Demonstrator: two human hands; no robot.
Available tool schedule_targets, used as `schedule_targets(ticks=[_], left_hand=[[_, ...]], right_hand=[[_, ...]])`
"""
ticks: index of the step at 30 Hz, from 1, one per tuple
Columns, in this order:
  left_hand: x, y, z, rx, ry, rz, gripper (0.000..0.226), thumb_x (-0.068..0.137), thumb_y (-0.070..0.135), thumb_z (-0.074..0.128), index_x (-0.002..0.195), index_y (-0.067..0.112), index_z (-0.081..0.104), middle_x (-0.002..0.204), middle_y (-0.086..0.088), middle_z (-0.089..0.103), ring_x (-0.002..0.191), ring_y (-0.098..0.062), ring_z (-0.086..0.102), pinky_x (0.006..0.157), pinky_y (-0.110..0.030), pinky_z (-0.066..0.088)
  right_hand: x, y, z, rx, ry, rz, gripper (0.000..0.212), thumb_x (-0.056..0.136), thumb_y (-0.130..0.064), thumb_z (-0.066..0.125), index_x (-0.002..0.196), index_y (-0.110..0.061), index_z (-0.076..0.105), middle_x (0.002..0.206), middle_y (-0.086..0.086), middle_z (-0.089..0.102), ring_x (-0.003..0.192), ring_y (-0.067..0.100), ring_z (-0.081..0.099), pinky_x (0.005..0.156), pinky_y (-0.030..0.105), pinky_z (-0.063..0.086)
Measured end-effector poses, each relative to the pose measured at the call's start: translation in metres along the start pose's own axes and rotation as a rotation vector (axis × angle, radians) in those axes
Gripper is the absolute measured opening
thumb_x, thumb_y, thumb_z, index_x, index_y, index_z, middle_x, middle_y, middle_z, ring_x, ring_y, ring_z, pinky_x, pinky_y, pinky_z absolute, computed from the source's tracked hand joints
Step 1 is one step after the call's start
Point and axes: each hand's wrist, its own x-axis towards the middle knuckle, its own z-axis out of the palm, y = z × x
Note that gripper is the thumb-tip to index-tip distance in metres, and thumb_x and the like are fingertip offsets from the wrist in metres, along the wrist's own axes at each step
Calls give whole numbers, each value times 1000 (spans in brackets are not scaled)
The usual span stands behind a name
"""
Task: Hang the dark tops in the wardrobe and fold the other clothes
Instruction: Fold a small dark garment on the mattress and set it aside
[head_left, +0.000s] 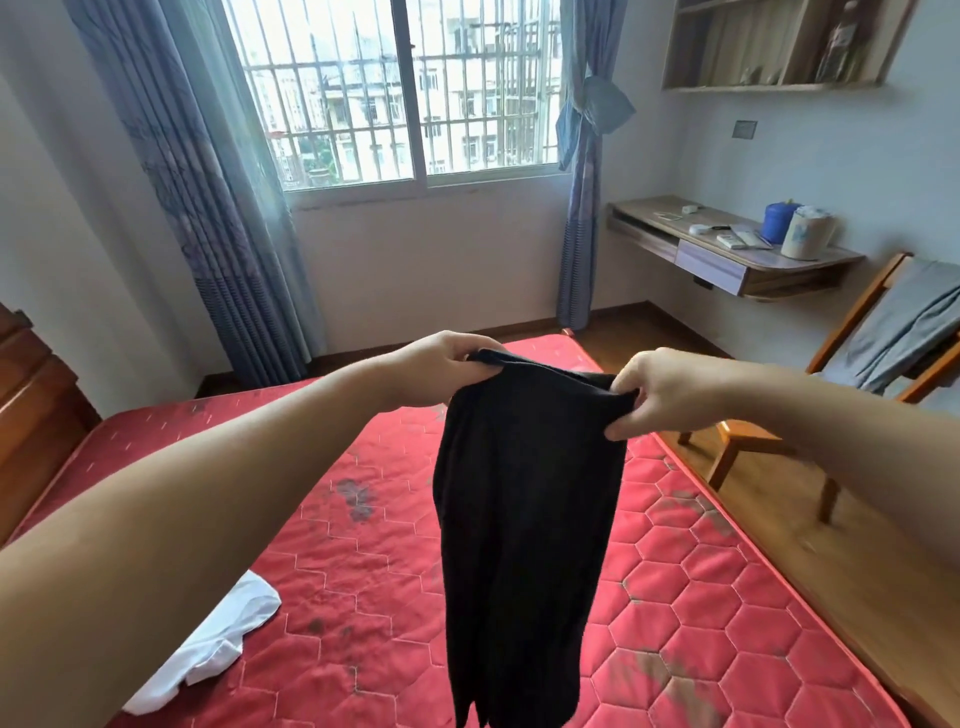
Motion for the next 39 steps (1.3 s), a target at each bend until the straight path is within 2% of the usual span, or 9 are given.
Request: schedule_targets(ticks=[9, 12, 14, 17, 22, 28, 31, 33, 39], left_hand=[[3, -7, -5, -101, -7, -30, 22, 101, 15, 51, 93, 27, 68, 73, 20, 67, 71, 1, 62, 66, -16, 51], [2, -14, -7, -156, -46, -78, 21, 100, 22, 52, 95, 33, 70, 78, 15, 68, 73, -3, 63, 69, -25, 55], [3, -17, -8, -253, -37, -84, 24, 101, 26, 52, 94, 38, 71, 82, 16, 69, 72, -2, 64, 67, -25, 55], [5, -17, -8, -352, -66, -88, 25, 100, 28, 52, 97, 40, 73, 92, 15, 71, 80, -3, 65, 72, -24, 55], [10, -38, -7, -322, -8, -98, 21, 101, 29, 52, 101, 39, 70, 101, 5, 71, 90, -15, 66, 84, -38, 54], [25, -58, -14, -302, 229, 23, 27, 101, 22, 50, 94, 37, 72, 89, 13, 74, 82, -4, 67, 77, -24, 55], [27, -61, -25, -302, 167, -3, 17, 90, 47, 60, 92, 40, 75, 96, 10, 76, 89, -7, 72, 71, -21, 56], [23, -66, -38, -240, 66, -29, 26, 76, 55, 71, 94, 37, 75, 97, 7, 76, 90, -11, 73, 70, -21, 57], [26, -99, -68, 486, -182, -220, 17, 70, 11, 73, 82, 21, 65, 80, 3, 69, 75, -20, 66, 69, -32, 55]], right_hand=[[11, -9, 3, 47, 227, -146, 11, 71, -23, 82, 81, -21, 77, 71, -7, 68, 67, 12, 64, 60, 29, 54], [13, -5, 4, 452, 300, -113, 24, 71, -16, 82, 89, -24, 67, 71, 0, 69, 65, 14, 68, 57, 25, 52], [14, -2, 5, 783, 207, -46, 40, 76, -7, 78, 107, -23, 59, 86, 7, 71, 74, 17, 73, 60, 26, 56], [16, 0, 13, 811, -35, -19, 28, 88, -11, 68, 115, -18, 64, 100, 5, 74, 91, 17, 72, 67, 26, 58], [25, -6, 3, 1083, 117, -51, 16, 96, -20, 58, 104, -18, 71, 101, 5, 75, 94, 24, 72, 68, 30, 60], [51, -28, 11, 1030, 354, -88, 18, 100, -29, 52, 99, -25, 70, 97, -3, 75, 90, 15, 72, 77, 32, 60], [64, -39, 12, 1039, 425, -118, 22, 101, -22, 49, 94, -22, 70, 89, -5, 75, 83, 10, 72, 76, 25, 58], [71, -43, 9, 974, 398, -134, 22, 101, -22, 49, 96, -21, 70, 88, -5, 75, 81, 9, 72, 71, 22, 58], [95, -41, 14, 969, 70, 36, 12, 95, -25, 60, 100, -24, 71, 89, -3, 76, 79, 12, 73, 58, 19, 56]])
